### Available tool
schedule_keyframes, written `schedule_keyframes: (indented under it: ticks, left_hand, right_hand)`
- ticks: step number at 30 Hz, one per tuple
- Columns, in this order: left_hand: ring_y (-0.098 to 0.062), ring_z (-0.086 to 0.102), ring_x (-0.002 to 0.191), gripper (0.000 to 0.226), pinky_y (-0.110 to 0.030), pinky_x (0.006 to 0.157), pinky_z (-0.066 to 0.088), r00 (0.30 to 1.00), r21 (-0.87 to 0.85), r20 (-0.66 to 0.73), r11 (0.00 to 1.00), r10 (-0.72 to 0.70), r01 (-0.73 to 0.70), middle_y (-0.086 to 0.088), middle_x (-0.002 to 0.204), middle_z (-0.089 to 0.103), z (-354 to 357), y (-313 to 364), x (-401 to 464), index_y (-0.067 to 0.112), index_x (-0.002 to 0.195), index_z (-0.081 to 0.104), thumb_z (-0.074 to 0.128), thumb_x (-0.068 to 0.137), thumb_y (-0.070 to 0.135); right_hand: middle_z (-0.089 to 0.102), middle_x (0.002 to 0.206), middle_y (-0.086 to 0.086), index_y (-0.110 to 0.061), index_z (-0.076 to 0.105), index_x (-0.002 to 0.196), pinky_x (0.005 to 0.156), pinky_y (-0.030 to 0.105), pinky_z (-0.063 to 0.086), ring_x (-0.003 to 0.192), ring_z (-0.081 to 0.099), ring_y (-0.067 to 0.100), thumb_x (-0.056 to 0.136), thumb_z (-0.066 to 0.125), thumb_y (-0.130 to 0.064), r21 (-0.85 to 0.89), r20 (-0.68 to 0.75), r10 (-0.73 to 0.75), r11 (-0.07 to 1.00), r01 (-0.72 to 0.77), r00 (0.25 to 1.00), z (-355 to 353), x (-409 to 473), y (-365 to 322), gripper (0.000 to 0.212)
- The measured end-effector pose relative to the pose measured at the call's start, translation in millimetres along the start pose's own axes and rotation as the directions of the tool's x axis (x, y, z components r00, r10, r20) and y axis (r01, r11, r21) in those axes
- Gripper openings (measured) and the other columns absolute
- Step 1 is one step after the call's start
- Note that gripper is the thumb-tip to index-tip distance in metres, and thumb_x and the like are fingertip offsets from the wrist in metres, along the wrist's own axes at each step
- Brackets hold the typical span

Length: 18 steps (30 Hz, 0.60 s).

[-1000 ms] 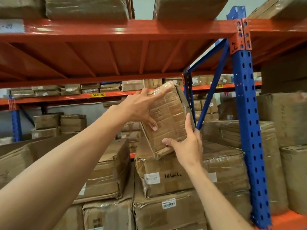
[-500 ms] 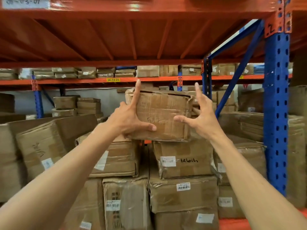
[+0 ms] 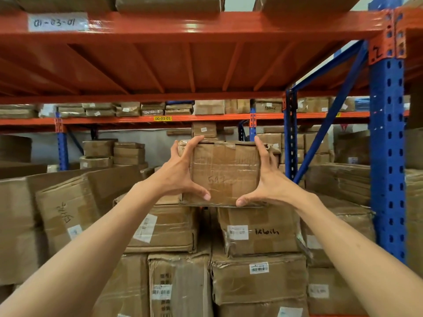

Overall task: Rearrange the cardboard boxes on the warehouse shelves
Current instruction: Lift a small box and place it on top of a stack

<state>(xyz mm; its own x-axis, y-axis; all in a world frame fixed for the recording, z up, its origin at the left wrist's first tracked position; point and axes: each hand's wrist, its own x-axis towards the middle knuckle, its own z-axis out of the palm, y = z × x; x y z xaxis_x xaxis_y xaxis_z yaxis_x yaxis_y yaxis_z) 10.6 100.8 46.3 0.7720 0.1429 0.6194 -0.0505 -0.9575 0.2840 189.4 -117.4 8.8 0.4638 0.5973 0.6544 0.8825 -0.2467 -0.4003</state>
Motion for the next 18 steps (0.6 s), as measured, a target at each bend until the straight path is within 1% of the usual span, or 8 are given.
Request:
schedule_keyframes:
  ticks: [1, 2, 4, 5, 7, 9, 13, 18]
  left_hand:
    - [-0.047, 0.024, 0.142, 0.145, -0.065, 0.114, 0.031, 1.000, -0.001, -0.004, 1.000, -0.008, 0.008, -0.018, 0.153, 0.014, 0.7, 1.8, 0.5, 0.059, 0.147, 0.002, 0.095, 0.036, 0.064]
    - [-0.043, 0.030, 0.138, 0.144, -0.062, 0.113, 0.034, 1.000, -0.004, -0.013, 1.000, -0.011, 0.011, -0.015, 0.149, 0.020, 1.6, 4.0, 0.1, 0.055, 0.147, 0.004, 0.097, 0.038, 0.059]
    - [-0.036, 0.038, 0.130, 0.138, -0.058, 0.111, 0.039, 0.999, -0.021, -0.040, 1.000, -0.014, 0.014, -0.009, 0.140, 0.027, 5.1, 7.5, -3.2, 0.049, 0.146, 0.008, 0.100, 0.043, 0.048]
    - [-0.033, 0.040, 0.126, 0.134, -0.056, 0.109, 0.041, 0.998, -0.032, -0.057, 0.999, -0.011, 0.009, -0.008, 0.137, 0.029, 8.2, 7.5, -6.2, 0.047, 0.145, 0.011, 0.101, 0.046, 0.043]
    - [-0.031, 0.043, 0.119, 0.126, -0.053, 0.107, 0.044, 0.995, -0.047, -0.101, 0.999, 0.014, -0.019, -0.007, 0.133, 0.030, 14.9, 4.8, -13.1, 0.045, 0.142, 0.016, 0.101, 0.049, 0.037]
    - [-0.028, 0.045, 0.114, 0.120, -0.051, 0.104, 0.045, 0.987, -0.049, -0.148, 0.997, 0.055, -0.063, -0.007, 0.132, 0.029, 18.3, 2.6, -18.4, 0.045, 0.138, 0.019, 0.100, 0.051, 0.033]
    - [-0.022, 0.042, 0.114, 0.116, -0.047, 0.101, 0.044, 0.968, -0.039, -0.209, 0.988, 0.136, -0.147, -0.008, 0.137, 0.030, 22.0, 8.9, -16.3, 0.042, 0.138, 0.023, 0.100, 0.052, 0.032]
    - [-0.026, 0.044, 0.113, 0.118, -0.050, 0.102, 0.045, 0.956, -0.078, -0.243, 0.979, 0.165, -0.188, -0.009, 0.136, 0.030, 38.8, 37.8, 2.0, 0.043, 0.139, 0.021, 0.100, 0.052, 0.033]
  right_hand:
    - [-0.012, 0.169, 0.020, -0.064, -0.026, 0.147, 0.116, 0.068, 0.017, 0.155, -0.002, 0.039, 0.035, 0.096, -0.073, 0.020, -0.005, -0.006, 1.000, 0.006, 1.000, -0.2, -0.6, -1.4, 0.166]
    - [0.000, 0.168, 0.020, -0.062, -0.022, 0.150, 0.117, 0.066, 0.022, 0.154, 0.011, 0.040, 0.037, 0.097, -0.070, 0.032, -0.014, -0.015, 0.999, 0.016, 1.000, -0.3, -2.3, -2.7, 0.164]
    - [0.022, 0.159, 0.017, -0.054, -0.006, 0.152, 0.115, 0.060, 0.033, 0.144, 0.033, 0.036, 0.041, 0.100, -0.061, 0.031, -0.039, -0.038, 0.999, 0.039, 0.999, 0.1, -6.9, -5.4, 0.154]
    - [0.028, 0.154, 0.014, -0.051, 0.000, 0.150, 0.113, 0.059, 0.037, 0.139, 0.038, 0.033, 0.043, 0.101, -0.057, 0.039, -0.057, -0.049, 0.998, 0.052, 0.997, 1.3, -9.5, -6.3, 0.148]
    - [0.030, 0.148, 0.009, -0.048, 0.008, 0.148, 0.111, 0.058, 0.041, 0.134, 0.041, 0.028, 0.044, 0.102, -0.049, 0.061, -0.103, -0.081, 0.994, 0.087, 0.991, 5.3, -15.8, -8.1, 0.141]
    - [0.030, 0.146, 0.007, -0.047, 0.010, 0.146, 0.109, 0.057, 0.042, 0.132, 0.043, 0.027, 0.045, 0.103, -0.044, 0.054, -0.138, -0.111, 0.991, 0.119, 0.984, 7.7, -20.1, -10.1, 0.137]
    - [0.028, 0.146, 0.005, -0.044, 0.011, 0.146, 0.108, 0.057, 0.043, 0.132, 0.042, 0.026, 0.048, 0.103, -0.041, 0.042, -0.176, -0.138, 0.988, 0.148, 0.975, -2.5, -25.5, -6.5, 0.135]
    - [0.026, 0.149, -0.002, -0.041, 0.012, 0.148, 0.111, 0.053, 0.042, 0.135, 0.039, 0.021, 0.051, 0.103, -0.039, -0.042, -0.204, -0.199, 0.980, 0.195, 0.959, -44.2, -32.5, 8.1, 0.133]
